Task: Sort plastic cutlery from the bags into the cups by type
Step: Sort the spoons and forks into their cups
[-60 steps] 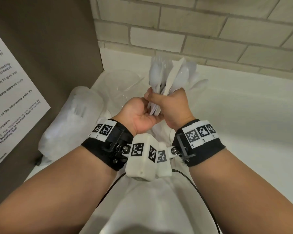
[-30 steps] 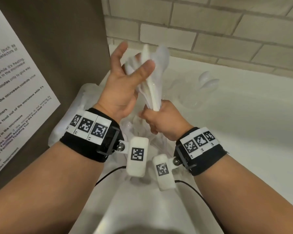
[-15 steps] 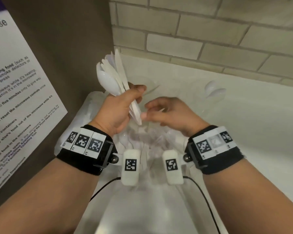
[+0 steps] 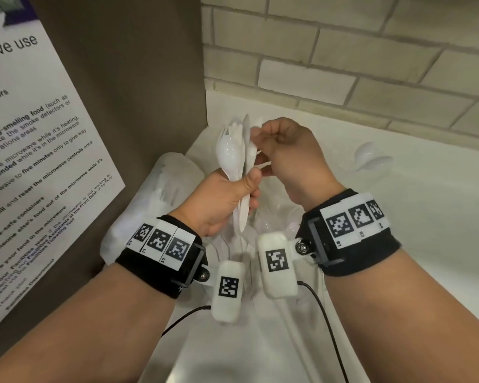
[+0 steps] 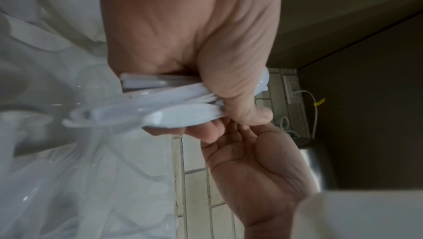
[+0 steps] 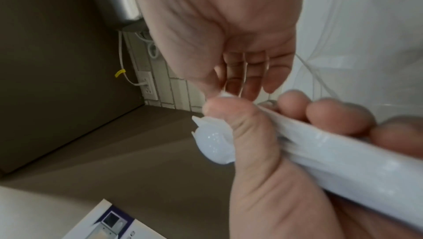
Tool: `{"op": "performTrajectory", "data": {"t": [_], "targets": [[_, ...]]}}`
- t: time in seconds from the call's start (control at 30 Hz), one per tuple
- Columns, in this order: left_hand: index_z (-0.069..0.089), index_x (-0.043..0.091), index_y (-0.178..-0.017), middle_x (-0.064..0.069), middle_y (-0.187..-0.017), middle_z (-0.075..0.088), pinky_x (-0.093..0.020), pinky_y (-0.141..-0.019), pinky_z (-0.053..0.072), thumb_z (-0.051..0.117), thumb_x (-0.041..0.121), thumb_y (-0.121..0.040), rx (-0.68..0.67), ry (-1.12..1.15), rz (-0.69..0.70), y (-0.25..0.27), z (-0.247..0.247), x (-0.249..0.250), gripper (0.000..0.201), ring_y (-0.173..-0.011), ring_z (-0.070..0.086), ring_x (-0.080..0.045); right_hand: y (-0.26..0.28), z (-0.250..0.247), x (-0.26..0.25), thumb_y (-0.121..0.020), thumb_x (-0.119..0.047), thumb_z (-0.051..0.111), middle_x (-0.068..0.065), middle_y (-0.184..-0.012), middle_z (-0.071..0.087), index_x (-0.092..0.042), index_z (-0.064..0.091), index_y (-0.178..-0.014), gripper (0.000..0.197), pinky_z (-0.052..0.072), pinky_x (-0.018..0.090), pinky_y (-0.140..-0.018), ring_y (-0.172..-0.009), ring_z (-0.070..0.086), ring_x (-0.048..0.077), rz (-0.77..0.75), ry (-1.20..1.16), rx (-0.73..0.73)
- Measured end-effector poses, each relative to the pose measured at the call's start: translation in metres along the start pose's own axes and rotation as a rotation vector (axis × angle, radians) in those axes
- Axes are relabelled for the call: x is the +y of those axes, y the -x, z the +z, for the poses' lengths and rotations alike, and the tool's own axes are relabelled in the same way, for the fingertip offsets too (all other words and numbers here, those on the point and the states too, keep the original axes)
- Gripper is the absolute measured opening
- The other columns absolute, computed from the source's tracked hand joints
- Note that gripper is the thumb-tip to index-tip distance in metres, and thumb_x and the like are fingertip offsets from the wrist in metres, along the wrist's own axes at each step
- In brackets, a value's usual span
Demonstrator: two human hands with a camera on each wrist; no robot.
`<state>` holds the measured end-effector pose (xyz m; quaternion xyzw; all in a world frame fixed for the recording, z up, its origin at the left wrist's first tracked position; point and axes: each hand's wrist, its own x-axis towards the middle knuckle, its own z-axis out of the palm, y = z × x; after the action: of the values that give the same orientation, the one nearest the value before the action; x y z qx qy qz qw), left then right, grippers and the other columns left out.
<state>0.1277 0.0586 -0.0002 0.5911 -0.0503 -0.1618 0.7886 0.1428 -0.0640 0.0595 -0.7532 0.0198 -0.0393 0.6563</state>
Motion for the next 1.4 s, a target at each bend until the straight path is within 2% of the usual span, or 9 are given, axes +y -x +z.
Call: {"op": "performTrajectory", "data": {"t": [0.13,0.3,0.47,0.63,0.8,0.9,1.1,1.27,1.4], "targets": [[0.058,0.010,-0.081,0.000,-0.060,0.056,-0.029,-0.057,0.047,0.065,0.048,-0.068,0.029,0.005,-0.029,-0.005,-0.003,-0.006,0.040,-0.052,0.054,-0.014,-0.002,-0.006,-0.009,-0.103,-0.027,0.038,0.005,-0.064,0.060,-0.021,0.040,-0.089,0.015,0.055,0.036,-0.055,-0.050,0.060,0.022,-0.035,-0.214,0.171],[0.057,0.006,-0.086,-0.002,-0.062,0.055,-0.030,-0.058,0.046,0.065,0.052,-0.075,-0.031,-0.043,-0.042,-0.007,0.004,-0.015,0.048,-0.057,0.058,-0.015,0.006,0.001,-0.011,-0.104,-0.029,0.034,0.002,-0.059,0.050,-0.014,0.048,-0.096,0.022,0.041,0.023,-0.045,-0.042,0.046,0.017,-0.135,-0.021,0.058],[0.052,0.011,-0.082,0.003,-0.066,0.055,-0.033,-0.066,0.053,0.063,0.043,-0.070,-0.002,-0.007,-0.041,-0.007,0.003,-0.015,0.036,-0.071,0.067,-0.017,0.004,-0.004,-0.008,-0.091,-0.046,0.057,0.003,-0.070,0.052,-0.009,0.061,-0.089,0.038,0.043,0.032,-0.060,-0.061,0.048,0.017,-0.152,0.065,0.094],[0.051,0.013,-0.080,0.004,-0.060,0.051,-0.031,-0.056,0.048,0.068,0.040,-0.078,-0.028,-0.079,-0.014,-0.008,-0.002,-0.013,0.032,-0.053,0.055,-0.011,0.007,-0.006,-0.001,-0.086,-0.030,0.070,-0.010,-0.067,0.061,-0.013,0.072,-0.092,0.018,0.042,0.017,-0.054,-0.047,0.051,-0.005,-0.051,0.210,-0.046],[0.054,0.017,-0.083,0.001,-0.070,0.046,-0.025,-0.056,0.045,0.077,0.050,-0.071,-0.092,0.029,-0.007,-0.007,-0.006,-0.017,0.042,-0.055,0.048,-0.010,0.003,-0.003,0.000,-0.093,-0.024,0.060,-0.003,-0.067,0.057,-0.012,0.067,-0.084,0.016,0.043,0.027,-0.060,-0.054,0.048,0.010,-0.058,0.195,0.019],[0.053,0.016,-0.081,-0.002,-0.074,0.040,-0.024,-0.056,0.043,0.066,0.047,-0.077,-0.091,0.103,-0.018,-0.005,-0.007,-0.015,0.034,-0.056,0.043,-0.010,0.001,-0.002,0.004,-0.095,-0.026,0.054,-0.004,-0.065,0.052,-0.016,0.060,-0.081,0.019,0.042,0.033,-0.065,-0.059,0.046,0.016,-0.059,0.179,0.031],[0.056,0.016,-0.081,0.003,-0.066,0.047,-0.026,-0.055,0.046,0.075,0.057,-0.066,-0.089,0.035,-0.035,-0.006,-0.006,-0.011,0.048,-0.058,0.050,-0.013,0.002,0.001,0.008,-0.093,-0.031,0.055,0.009,-0.074,0.048,-0.003,0.052,-0.087,0.029,0.040,0.036,-0.062,-0.066,0.046,0.022,-0.066,0.219,-0.043],[0.056,0.012,-0.079,-0.003,-0.068,0.048,-0.030,-0.055,0.046,0.058,0.052,-0.084,-0.022,0.098,-0.046,-0.005,-0.003,-0.010,0.040,-0.055,0.050,-0.016,0.000,0.000,0.005,-0.101,-0.027,0.040,-0.003,-0.071,0.068,-0.020,0.046,-0.089,0.015,0.039,0.028,-0.061,-0.057,0.052,0.006,-0.042,0.088,0.114],[0.051,0.013,-0.075,0.000,-0.062,0.046,-0.026,-0.053,0.044,0.052,0.041,-0.093,0.104,0.199,-0.084,-0.008,-0.003,-0.007,0.033,-0.053,0.052,-0.012,0.002,-0.009,-0.007,-0.103,-0.025,0.035,-0.003,-0.059,0.055,-0.022,0.044,-0.089,0.016,0.041,0.024,-0.060,-0.057,0.050,0.009,-0.203,-0.110,0.392]]}}
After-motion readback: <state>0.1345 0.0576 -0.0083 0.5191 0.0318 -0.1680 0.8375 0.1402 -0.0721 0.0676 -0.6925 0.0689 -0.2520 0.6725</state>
